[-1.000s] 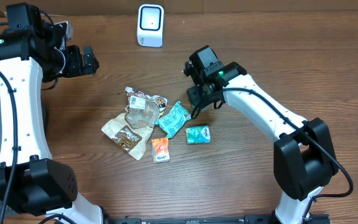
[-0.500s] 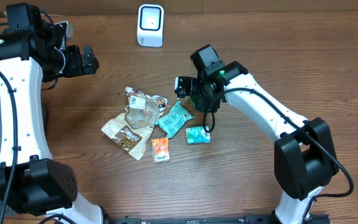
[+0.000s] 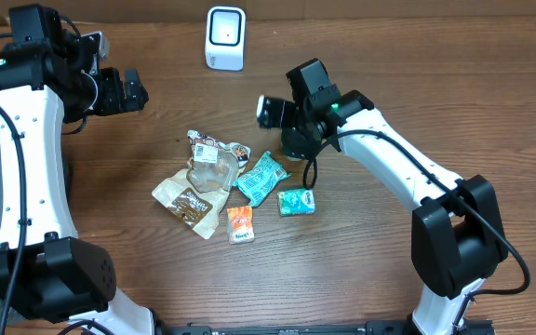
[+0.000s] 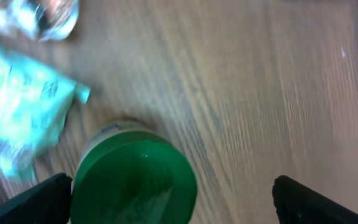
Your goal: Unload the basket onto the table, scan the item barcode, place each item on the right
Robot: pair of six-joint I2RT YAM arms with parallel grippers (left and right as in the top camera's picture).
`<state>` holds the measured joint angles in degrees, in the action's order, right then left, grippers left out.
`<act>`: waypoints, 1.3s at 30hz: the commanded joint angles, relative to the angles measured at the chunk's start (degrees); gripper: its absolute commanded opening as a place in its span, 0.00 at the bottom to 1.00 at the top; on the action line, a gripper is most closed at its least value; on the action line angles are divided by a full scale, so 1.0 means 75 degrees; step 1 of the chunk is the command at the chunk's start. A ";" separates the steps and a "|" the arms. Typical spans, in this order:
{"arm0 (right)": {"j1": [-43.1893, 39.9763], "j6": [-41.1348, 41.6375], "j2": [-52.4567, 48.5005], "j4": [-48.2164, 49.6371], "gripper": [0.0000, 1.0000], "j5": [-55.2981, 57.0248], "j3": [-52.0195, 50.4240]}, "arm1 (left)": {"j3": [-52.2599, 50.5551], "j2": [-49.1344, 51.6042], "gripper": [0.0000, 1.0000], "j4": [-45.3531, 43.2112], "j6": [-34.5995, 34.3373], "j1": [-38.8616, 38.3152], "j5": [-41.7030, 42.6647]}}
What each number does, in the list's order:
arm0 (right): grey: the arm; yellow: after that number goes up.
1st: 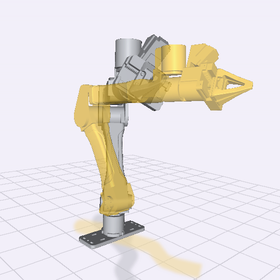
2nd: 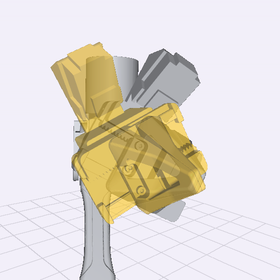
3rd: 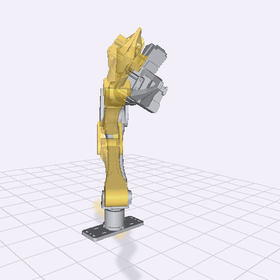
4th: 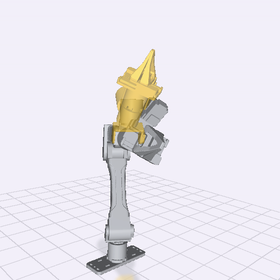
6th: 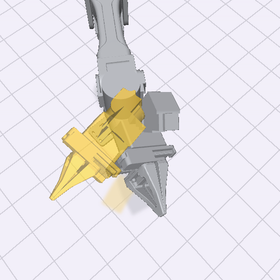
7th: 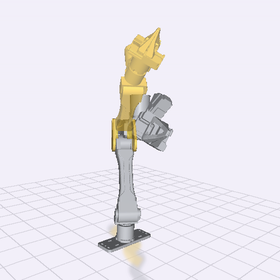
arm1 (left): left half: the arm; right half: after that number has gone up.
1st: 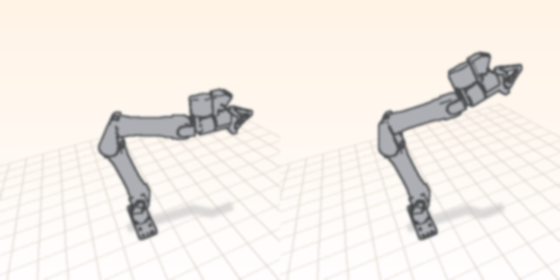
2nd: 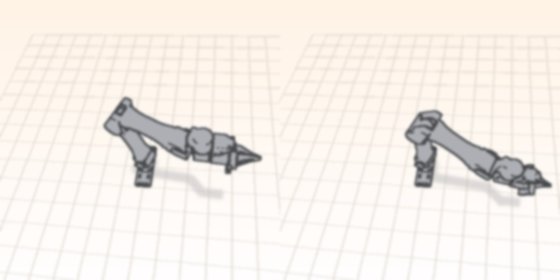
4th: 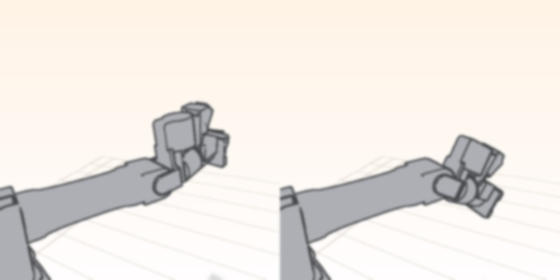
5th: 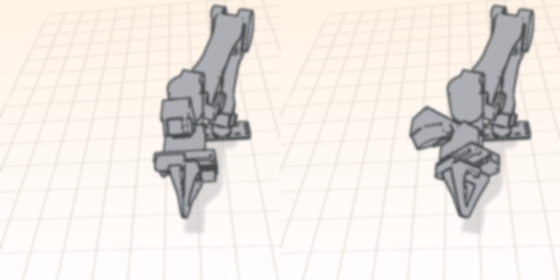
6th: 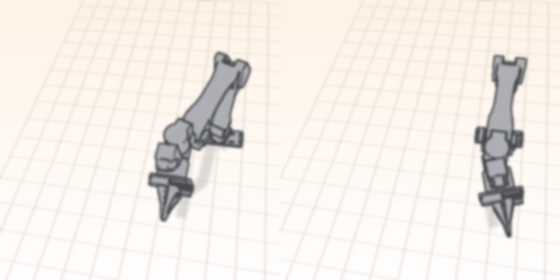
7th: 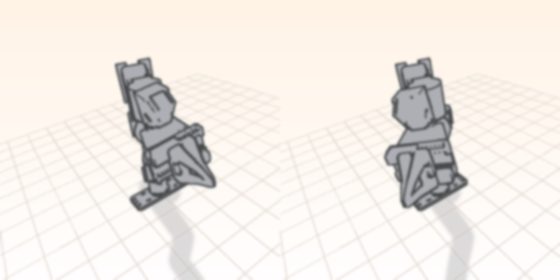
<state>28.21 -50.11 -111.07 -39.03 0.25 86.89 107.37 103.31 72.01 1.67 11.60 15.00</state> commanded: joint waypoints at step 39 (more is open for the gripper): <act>0.0029 1.0998 -0.0551 -0.0825 0.65 0.0006 0.0411 | 0.0003 0.0067 1.00 -0.0012 0.0125 -0.0093 0.0146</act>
<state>28.25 35.92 -115.35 -44.80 0.49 88.51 107.37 103.31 72.01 1.69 11.60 15.00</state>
